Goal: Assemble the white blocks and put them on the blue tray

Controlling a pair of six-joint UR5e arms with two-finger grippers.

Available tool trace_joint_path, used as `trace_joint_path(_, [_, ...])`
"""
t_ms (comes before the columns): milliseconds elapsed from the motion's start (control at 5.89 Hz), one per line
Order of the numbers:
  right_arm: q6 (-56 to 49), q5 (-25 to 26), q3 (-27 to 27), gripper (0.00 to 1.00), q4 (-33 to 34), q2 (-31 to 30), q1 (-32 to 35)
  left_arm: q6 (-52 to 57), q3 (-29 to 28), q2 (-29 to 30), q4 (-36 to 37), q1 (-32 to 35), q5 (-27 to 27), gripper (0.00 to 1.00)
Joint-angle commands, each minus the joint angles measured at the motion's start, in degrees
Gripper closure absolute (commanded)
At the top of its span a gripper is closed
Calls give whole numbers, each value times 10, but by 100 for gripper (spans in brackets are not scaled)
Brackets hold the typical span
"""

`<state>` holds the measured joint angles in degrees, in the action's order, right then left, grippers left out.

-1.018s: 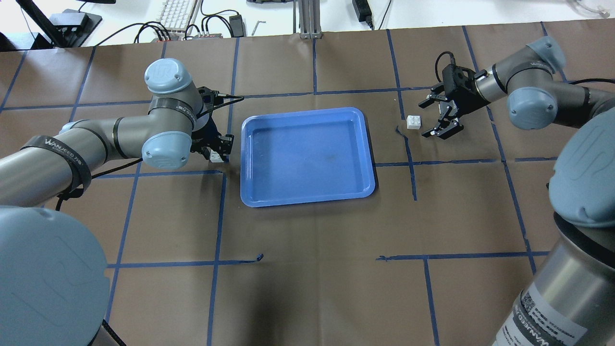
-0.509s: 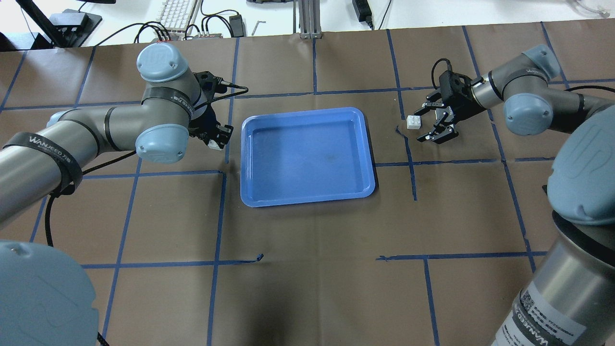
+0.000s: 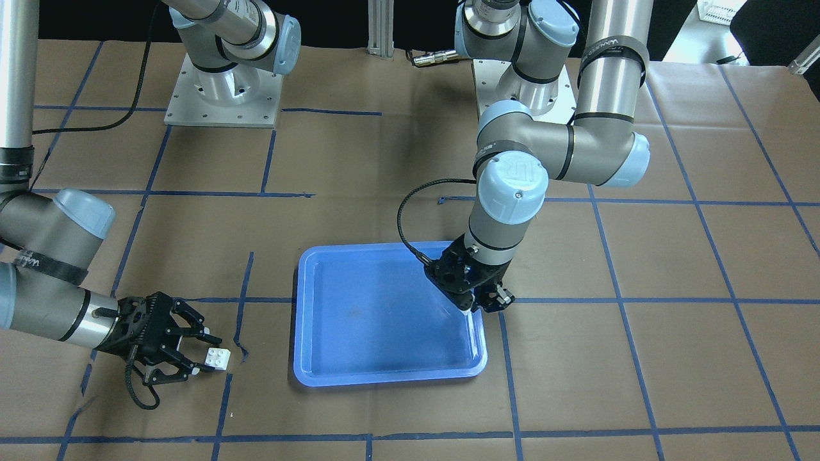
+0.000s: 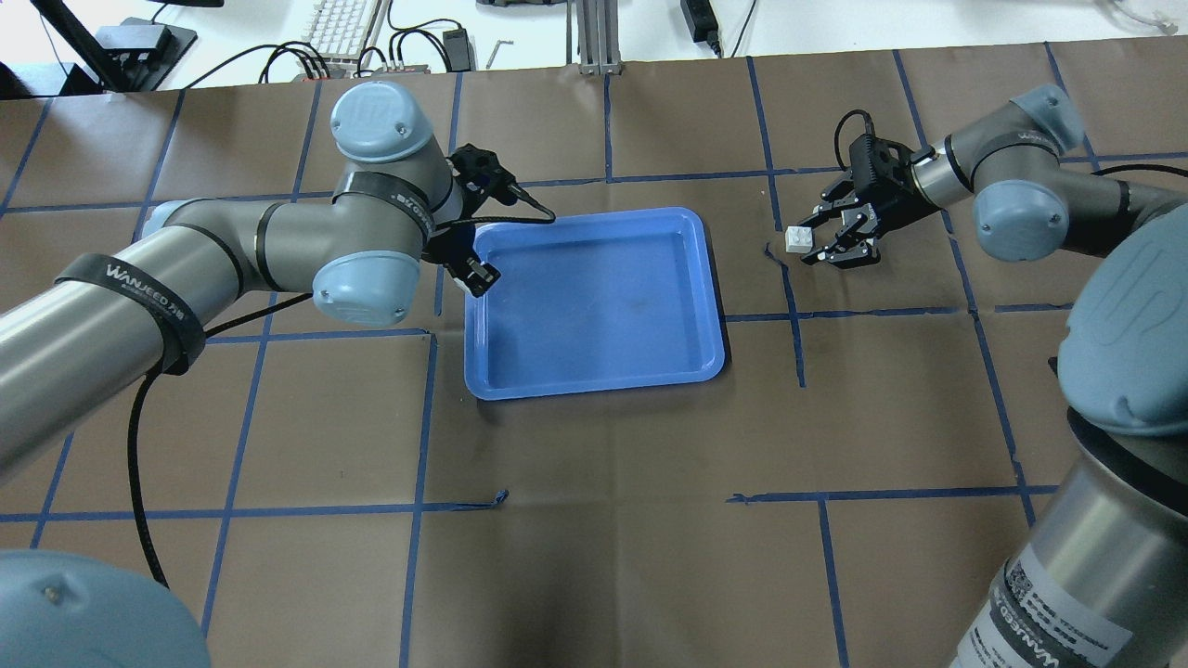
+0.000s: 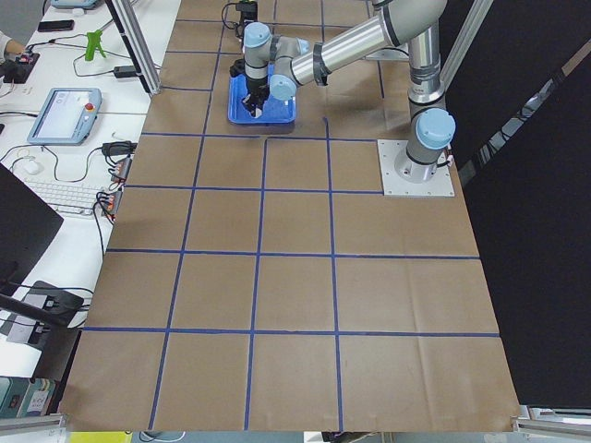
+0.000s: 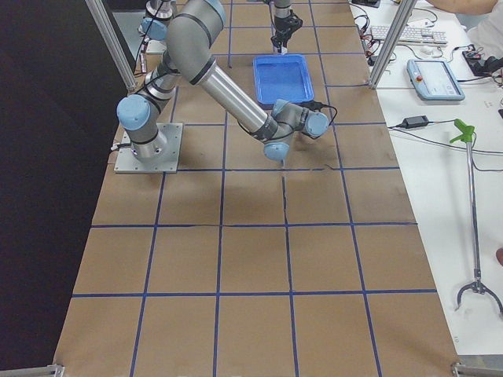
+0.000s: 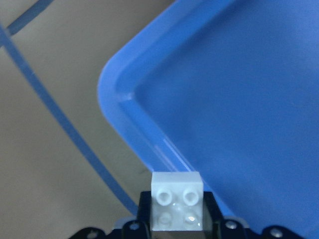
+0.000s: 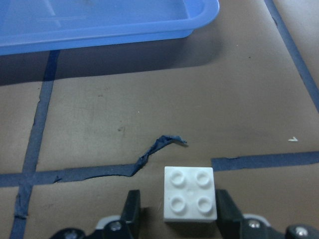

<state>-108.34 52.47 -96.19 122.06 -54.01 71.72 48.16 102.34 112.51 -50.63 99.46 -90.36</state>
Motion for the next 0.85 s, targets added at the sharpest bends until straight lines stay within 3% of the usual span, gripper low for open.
trace_joint_path(0, [1,0,3,74,0,-1,0,201,-5,9,7,45,1,96])
trace_joint_path(509, [8,-3,31,80,-5,-20,1,208,-57,73,15,78,0,94])
trace_joint_path(679, [8,-23,24,80,-13,-44,2,205,-59,83,17,86,-1,88])
